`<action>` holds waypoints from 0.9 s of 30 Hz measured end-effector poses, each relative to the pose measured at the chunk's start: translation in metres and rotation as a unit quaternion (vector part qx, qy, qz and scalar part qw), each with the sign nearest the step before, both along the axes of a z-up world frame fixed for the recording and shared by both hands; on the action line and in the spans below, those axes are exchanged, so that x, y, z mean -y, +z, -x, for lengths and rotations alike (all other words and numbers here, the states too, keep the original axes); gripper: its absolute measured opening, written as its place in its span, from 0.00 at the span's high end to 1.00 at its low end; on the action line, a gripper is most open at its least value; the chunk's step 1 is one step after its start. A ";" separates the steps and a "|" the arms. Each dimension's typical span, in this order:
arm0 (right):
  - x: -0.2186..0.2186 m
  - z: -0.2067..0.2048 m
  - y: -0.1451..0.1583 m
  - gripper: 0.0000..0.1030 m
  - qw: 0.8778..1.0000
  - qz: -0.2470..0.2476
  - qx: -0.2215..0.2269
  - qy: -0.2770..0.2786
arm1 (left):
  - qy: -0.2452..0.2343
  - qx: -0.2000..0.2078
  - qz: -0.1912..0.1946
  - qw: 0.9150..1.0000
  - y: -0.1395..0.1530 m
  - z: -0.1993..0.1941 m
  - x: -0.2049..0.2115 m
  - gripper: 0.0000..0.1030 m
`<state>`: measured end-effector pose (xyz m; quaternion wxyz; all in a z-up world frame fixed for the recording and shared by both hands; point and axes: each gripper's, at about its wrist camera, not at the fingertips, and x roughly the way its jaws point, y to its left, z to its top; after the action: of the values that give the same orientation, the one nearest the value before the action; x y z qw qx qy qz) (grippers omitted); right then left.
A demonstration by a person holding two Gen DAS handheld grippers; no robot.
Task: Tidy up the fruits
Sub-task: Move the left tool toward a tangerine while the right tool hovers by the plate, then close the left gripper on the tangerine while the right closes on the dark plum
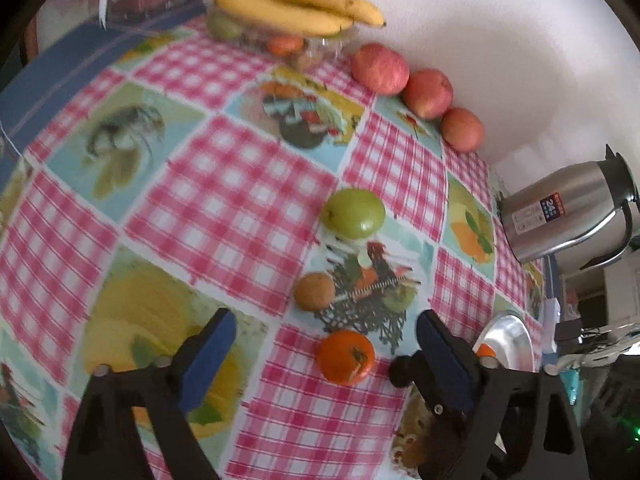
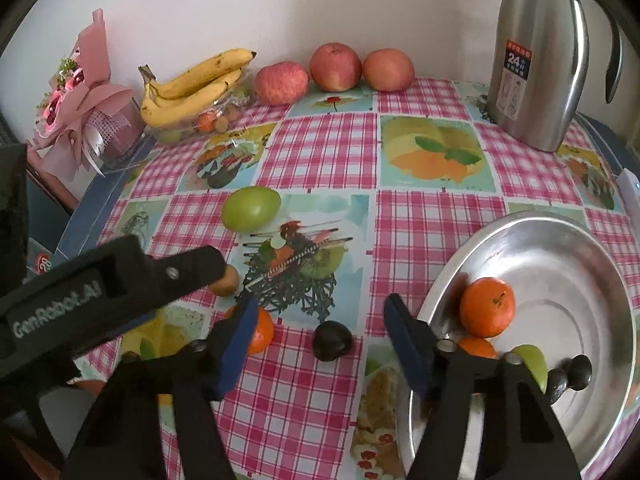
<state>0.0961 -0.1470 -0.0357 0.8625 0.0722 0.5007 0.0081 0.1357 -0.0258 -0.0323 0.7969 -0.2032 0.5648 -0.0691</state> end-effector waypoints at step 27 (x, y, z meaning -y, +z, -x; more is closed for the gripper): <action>0.001 -0.005 -0.030 0.64 0.999 0.002 -0.052 -0.009 | -0.024 -0.051 0.024 0.998 -0.025 0.001 0.021 0.50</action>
<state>0.1008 -0.1479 -0.0654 0.8355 0.0753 0.5443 -0.0040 0.1347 -0.0470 -0.0568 0.7599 -0.2119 0.6079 -0.0907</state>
